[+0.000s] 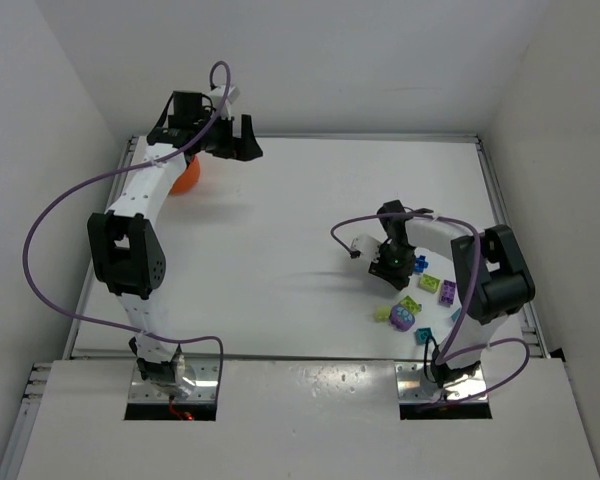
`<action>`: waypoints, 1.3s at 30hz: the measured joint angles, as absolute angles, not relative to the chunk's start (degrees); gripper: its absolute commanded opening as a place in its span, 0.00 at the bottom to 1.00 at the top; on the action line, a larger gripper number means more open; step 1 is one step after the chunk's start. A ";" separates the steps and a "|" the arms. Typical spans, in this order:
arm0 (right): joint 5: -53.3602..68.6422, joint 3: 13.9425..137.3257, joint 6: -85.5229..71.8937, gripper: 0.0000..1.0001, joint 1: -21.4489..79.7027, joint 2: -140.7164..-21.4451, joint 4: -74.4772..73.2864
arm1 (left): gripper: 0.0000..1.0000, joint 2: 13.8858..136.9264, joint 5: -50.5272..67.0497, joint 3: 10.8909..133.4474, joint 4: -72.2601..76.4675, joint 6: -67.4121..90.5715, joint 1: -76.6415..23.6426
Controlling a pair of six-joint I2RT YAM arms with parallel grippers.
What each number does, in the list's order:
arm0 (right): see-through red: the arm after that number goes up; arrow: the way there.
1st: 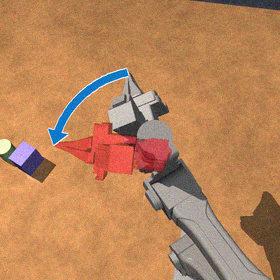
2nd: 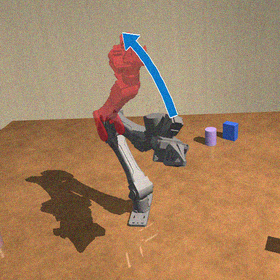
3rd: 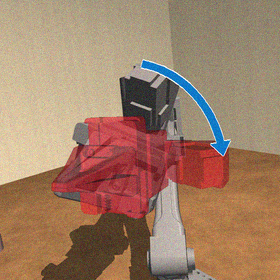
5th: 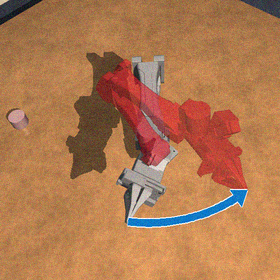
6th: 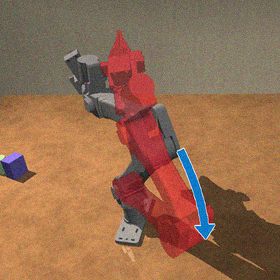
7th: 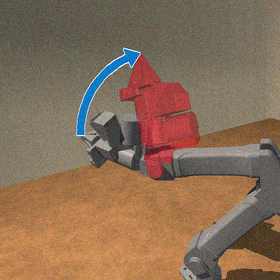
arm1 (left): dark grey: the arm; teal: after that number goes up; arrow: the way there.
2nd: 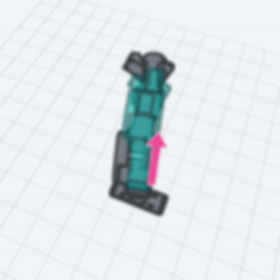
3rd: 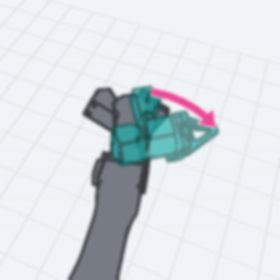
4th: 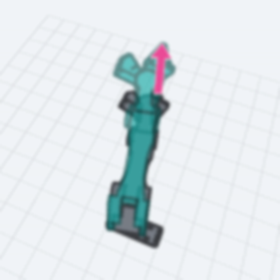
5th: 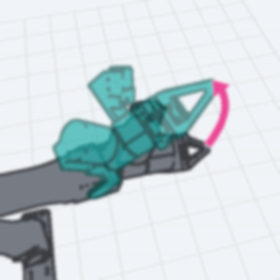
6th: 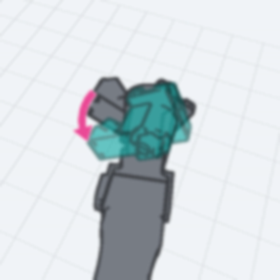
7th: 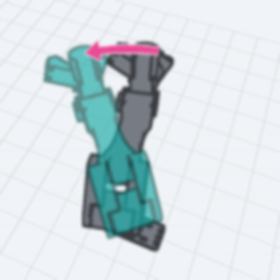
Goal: Sort the legos into containers by color
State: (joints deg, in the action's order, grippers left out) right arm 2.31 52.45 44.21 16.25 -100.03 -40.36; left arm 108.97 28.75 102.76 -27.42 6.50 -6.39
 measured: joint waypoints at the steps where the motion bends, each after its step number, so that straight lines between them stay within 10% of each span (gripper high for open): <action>1: 2.35 52.60 44.18 0.41 16.25 -100.09 -40.53 | 1.00 108.97 28.75 102.74 -27.42 6.50 -6.39; 30: 1.06 52.47 43.90 0.36 16.27 -101.03 -40.62 | 1.00 108.97 29.28 102.30 -27.31 6.52 -6.39; 39: 0.10 52.21 43.55 0.20 16.27 -101.14 -40.80 | 1.00 108.97 29.65 102.30 -27.31 6.70 -6.39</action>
